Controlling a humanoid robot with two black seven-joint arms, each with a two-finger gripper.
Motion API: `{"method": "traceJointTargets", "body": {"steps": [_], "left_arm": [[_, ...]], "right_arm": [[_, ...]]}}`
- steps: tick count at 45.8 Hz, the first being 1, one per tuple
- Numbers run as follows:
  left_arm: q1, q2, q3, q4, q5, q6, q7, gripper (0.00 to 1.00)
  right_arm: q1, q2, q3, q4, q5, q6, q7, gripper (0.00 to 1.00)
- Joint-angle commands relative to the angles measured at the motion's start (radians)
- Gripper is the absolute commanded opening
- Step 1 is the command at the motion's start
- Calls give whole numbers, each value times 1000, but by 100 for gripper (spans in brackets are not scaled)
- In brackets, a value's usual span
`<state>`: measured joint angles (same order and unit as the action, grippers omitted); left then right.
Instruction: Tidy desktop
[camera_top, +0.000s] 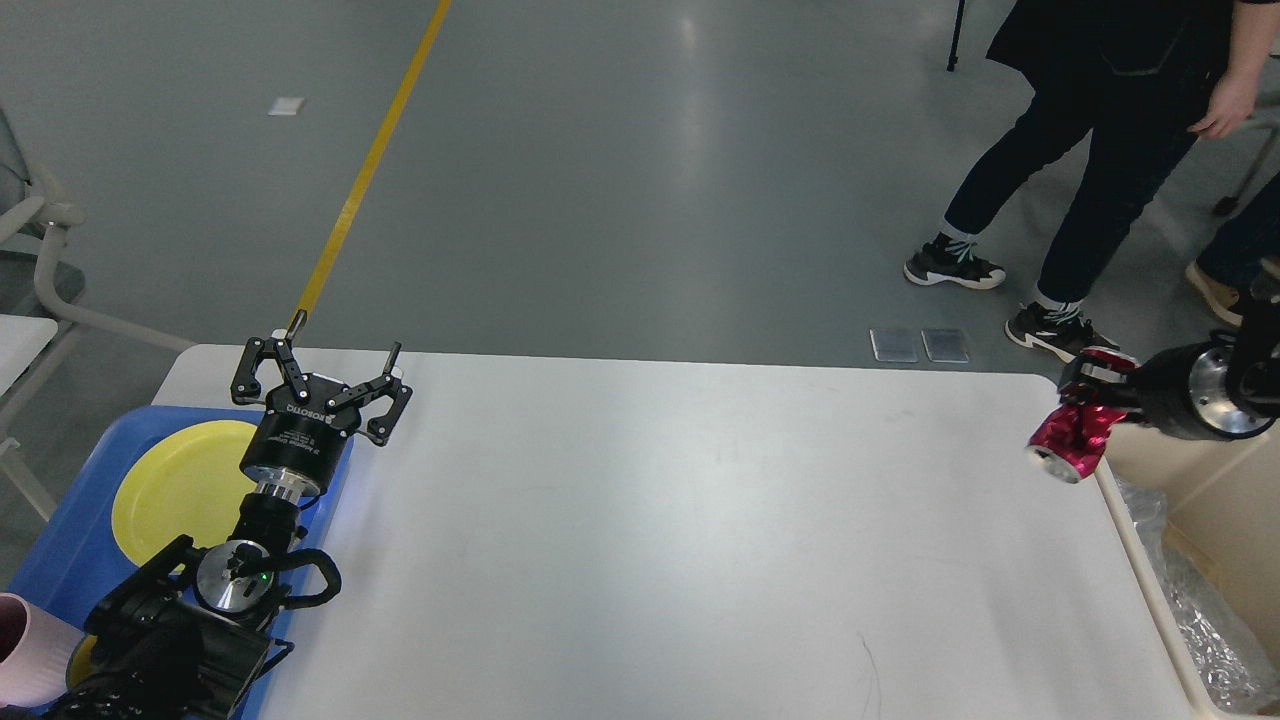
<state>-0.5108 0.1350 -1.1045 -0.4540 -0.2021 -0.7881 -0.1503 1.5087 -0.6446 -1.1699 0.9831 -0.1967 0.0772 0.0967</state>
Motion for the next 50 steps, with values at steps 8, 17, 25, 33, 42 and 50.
{"method": "traceJointTargets", "body": {"steps": [8,17,25,33,42,50], "left_arm": [[0,0,0,0,1,0,0,100],[0,0,0,0,1,0,0,100],[0,0,0,0,1,1,0,100],[0,0,0,0,1,0,0,100],[0,0,0,0,1,1,0,100],[0,0,0,0,1,0,0,100]], "right_arm": [[-800,127,252,-890,157,-14,-3,0],[-963,249,288,-1110,204,-82,-11,100],[-955,247,292,-1112,206,-132,-11,100],[-944,241,352,-1113,218,-129,-14,100],[-819,255,432,-1106,296,-132,-11,100],[-644,250,600,-954,516,-126,9,100]]}}
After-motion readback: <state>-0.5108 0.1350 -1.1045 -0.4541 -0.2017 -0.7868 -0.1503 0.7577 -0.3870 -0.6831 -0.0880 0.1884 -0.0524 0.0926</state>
